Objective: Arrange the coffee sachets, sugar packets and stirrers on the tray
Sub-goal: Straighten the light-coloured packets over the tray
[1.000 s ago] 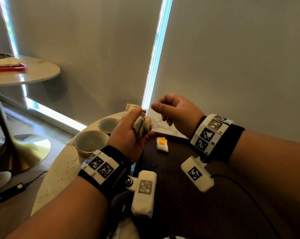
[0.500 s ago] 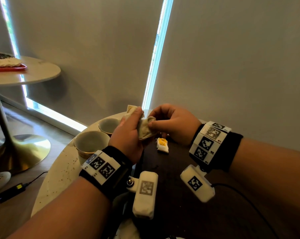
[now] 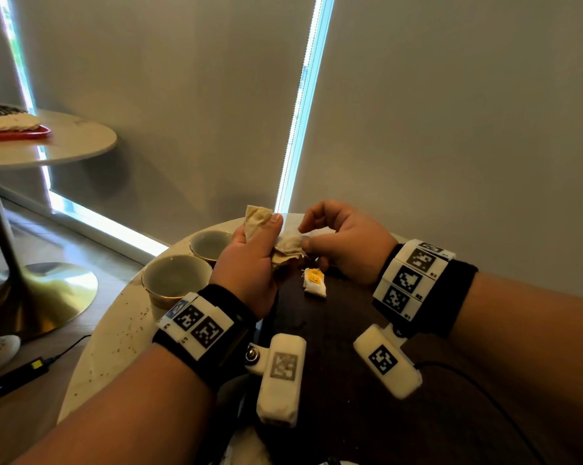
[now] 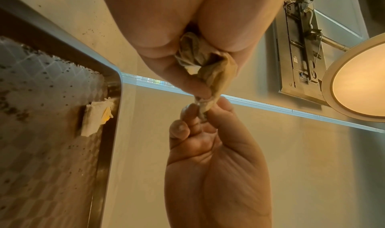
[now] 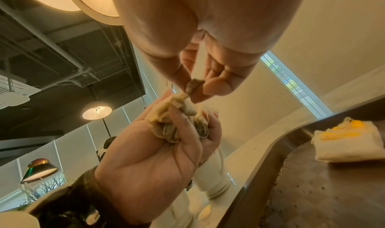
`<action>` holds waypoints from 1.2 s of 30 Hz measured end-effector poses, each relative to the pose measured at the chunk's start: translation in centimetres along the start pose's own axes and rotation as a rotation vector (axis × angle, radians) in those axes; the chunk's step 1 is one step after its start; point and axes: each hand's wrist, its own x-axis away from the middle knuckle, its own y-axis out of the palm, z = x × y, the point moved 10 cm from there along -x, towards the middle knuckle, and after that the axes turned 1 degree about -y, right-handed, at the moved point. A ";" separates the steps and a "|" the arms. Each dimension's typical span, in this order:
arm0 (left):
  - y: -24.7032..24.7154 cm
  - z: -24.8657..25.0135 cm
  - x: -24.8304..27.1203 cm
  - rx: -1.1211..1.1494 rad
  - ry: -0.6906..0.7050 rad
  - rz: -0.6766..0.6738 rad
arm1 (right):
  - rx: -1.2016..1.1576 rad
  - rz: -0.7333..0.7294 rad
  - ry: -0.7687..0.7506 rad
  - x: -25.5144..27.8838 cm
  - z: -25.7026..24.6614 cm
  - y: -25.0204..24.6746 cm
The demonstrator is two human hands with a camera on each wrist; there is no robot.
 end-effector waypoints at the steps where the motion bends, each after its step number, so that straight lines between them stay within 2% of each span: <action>1: 0.0 0.1 0.0 -0.008 0.007 0.006 | 0.004 0.002 0.000 0.1 0.0 -0.1; 9: -0.7 0.6 0.0 -0.084 0.043 0.053 | 0.089 -0.129 0.011 0.6 -0.1 0.9; 13: -0.4 0.7 0.2 -0.045 0.037 0.037 | 0.142 -0.144 0.017 0.7 0.1 0.8; 22: 0.8 1.0 0.8 0.021 0.038 -0.006 | -0.007 -0.036 0.094 0.3 1.7 -0.4; 25: 0.6 1.3 0.7 0.036 0.060 -0.004 | -0.059 0.062 0.147 -0.4 2.9 -1.4; 29: 0.1 1.9 0.7 0.019 0.100 0.039 | 0.001 0.186 0.264 -1.1 5.2 -3.4; 33: -0.4 2.2 0.4 0.024 0.106 0.069 | 0.108 0.197 0.358 -1.7 6.4 -3.9; 36: -0.5 2.2 0.4 0.032 0.106 0.072 | 0.139 0.123 0.427 -2.1 7.2 -2.7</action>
